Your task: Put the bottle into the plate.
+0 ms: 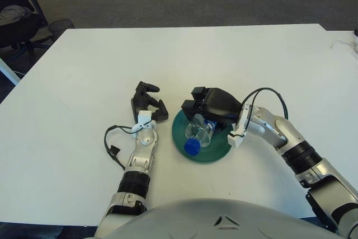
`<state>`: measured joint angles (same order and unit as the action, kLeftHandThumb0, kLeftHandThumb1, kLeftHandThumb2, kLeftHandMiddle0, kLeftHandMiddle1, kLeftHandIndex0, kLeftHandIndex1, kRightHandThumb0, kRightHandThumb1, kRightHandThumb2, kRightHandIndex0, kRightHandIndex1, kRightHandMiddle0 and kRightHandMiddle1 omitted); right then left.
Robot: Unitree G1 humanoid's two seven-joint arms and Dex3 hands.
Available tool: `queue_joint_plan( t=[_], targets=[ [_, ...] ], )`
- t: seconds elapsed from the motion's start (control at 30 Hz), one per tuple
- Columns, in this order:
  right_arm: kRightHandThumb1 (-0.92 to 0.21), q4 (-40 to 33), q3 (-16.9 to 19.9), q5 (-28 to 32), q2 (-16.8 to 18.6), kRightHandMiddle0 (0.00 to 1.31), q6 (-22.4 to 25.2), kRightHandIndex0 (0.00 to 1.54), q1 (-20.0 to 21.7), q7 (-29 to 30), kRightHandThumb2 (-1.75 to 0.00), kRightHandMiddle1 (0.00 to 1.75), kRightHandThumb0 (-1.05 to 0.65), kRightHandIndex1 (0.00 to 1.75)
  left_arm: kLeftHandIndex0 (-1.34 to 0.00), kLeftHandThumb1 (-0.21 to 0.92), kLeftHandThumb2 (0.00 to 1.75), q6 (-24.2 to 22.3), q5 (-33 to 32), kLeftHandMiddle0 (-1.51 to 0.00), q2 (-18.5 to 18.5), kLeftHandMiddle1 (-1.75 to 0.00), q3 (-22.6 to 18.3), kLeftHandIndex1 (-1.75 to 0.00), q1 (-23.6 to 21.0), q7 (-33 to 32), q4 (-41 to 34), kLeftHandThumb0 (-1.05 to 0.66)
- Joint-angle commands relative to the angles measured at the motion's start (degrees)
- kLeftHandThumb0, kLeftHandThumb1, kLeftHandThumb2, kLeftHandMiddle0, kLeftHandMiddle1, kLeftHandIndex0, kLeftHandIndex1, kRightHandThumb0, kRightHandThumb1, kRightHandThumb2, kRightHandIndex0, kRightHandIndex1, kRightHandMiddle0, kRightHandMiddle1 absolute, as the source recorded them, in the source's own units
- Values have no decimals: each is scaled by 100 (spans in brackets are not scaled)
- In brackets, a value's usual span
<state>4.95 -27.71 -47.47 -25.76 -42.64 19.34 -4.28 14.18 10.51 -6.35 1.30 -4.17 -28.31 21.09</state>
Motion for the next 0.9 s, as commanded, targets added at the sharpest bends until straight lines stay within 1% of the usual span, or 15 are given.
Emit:
queue_joint_plan(
  t=[0.0, 0.07, 0.1, 0.13, 0.23, 0.27, 0.33, 0.37, 0.43, 0.47, 0.53, 0.57, 0.63, 0.7, 0.87],
  targets=[
    [-14, -107, -5, -45, -47, 60, -94, 75, 110, 17, -147, 159, -1, 175, -65, -2, 170, -149, 26, -86, -120, -172, -33, -175, 90, -57, 135, 0],
    [-29, -231, 23, 30, -90, 48, -130, 62, 169, -100, -132, 164, -1, 175, -65, -2, 170, -136, 62, -86, -112, -172, -32, -175, 81, -98, 156, 0],
    [-45, -287, 38, 68, -114, 44, -144, 54, 193, -160, -111, 165, -15, 164, -65, -2, 170, -128, 69, -86, -110, -172, -32, -175, 78, -106, 164, 0],
    [-55, -320, 48, 89, -129, 41, -150, 49, 203, -198, -96, 166, -23, 157, -65, -2, 170, -121, 70, -86, -110, -172, -32, -175, 77, -108, 167, 0],
    [-72, -373, 67, 27, -194, 36, -197, 43, 214, -238, -72, 166, -33, 141, -65, -2, 170, -89, 69, -86, -110, -172, -36, -175, 71, -111, 191, 0],
    [-76, -380, 69, -14, -215, 32, -215, 42, 220, -240, -67, 162, -41, 135, -65, -2, 170, -76, 67, -86, -111, -172, -37, -175, 68, -113, 202, 0],
    [-86, -403, 75, -98, -264, 21, -246, 40, 243, -245, -53, 145, -61, 109, -65, -2, 169, -61, 50, -86, -116, -171, -46, -175, 60, -113, 226, 0],
    [-87, -413, 78, -119, -282, 18, -255, 39, 253, -251, -52, 140, -63, 102, -65, -2, 169, -56, 40, -86, -118, -171, -50, -175, 56, -112, 238, 0],
    [-90, -442, 79, -151, -321, 9, -270, 35, 282, -286, -51, 123, -70, 72, -65, -3, 169, -52, 6, -87, -115, -170, -69, -175, 55, -94, 250, 0],
    [-90, -449, 76, -147, -339, 7, -273, 34, 299, -317, -51, 120, -71, 66, -65, -3, 169, -48, -11, -87, -116, -169, -79, -175, 53, -88, 255, 0],
    [-91, -454, 70, -138, -358, 3, -275, 31, 316, -351, -54, 101, -73, 43, -66, -3, 170, -40, -28, -87, -118, -169, -87, -175, 49, -84, 264, 0],
    [-92, -446, 67, -110, -367, 2, -282, 30, 331, -375, -55, 99, -73, 40, -66, -3, 170, -42, -34, -87, -119, -169, -89, -175, 48, -83, 260, 0],
    [-92, -411, 57, 3, -378, 1, -306, 27, 383, -456, -57, 82, -73, 25, -65, -2, 169, -35, -51, -86, -116, -170, -93, -175, 52, -71, 236, 0],
    [-92, -395, 56, 68, -377, 0, -319, 24, 409, -516, -58, 71, -74, 18, -64, 0, 167, -10, -75, -84, -113, -171, -98, -175, 60, -51, 222, 0],
    [-92, -403, 96, 133, -389, 0, -333, 15, 415, -601, -65, 45, -77, 7, -62, 2, 164, 118, -268, -84, -112, -169, -142, -175, 70, 126, 236, 0]
  ],
)
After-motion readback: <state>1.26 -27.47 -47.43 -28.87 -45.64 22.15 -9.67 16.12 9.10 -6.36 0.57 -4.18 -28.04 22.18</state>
